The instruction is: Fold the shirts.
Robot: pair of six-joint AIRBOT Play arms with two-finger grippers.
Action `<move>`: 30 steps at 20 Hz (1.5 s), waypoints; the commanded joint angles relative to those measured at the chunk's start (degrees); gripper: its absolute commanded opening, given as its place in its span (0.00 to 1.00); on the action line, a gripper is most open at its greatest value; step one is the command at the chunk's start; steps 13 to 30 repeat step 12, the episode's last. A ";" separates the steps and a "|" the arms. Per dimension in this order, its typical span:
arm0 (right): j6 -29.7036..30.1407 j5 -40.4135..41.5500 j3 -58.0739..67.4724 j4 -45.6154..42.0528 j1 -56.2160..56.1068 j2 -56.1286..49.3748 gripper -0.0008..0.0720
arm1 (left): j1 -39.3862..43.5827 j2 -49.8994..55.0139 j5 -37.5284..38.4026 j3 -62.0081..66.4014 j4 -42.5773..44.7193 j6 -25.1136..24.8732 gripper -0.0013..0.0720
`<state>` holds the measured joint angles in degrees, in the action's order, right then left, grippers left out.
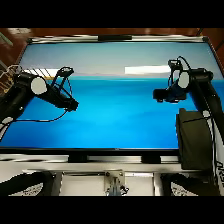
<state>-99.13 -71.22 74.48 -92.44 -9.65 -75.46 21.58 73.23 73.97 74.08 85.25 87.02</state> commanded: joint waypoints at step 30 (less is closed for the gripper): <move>-0.37 -2.10 1.05 -0.68 -1.14 -1.16 0.64 | 0.26 1.60 -3.17 0.07 2.67 1.29 0.39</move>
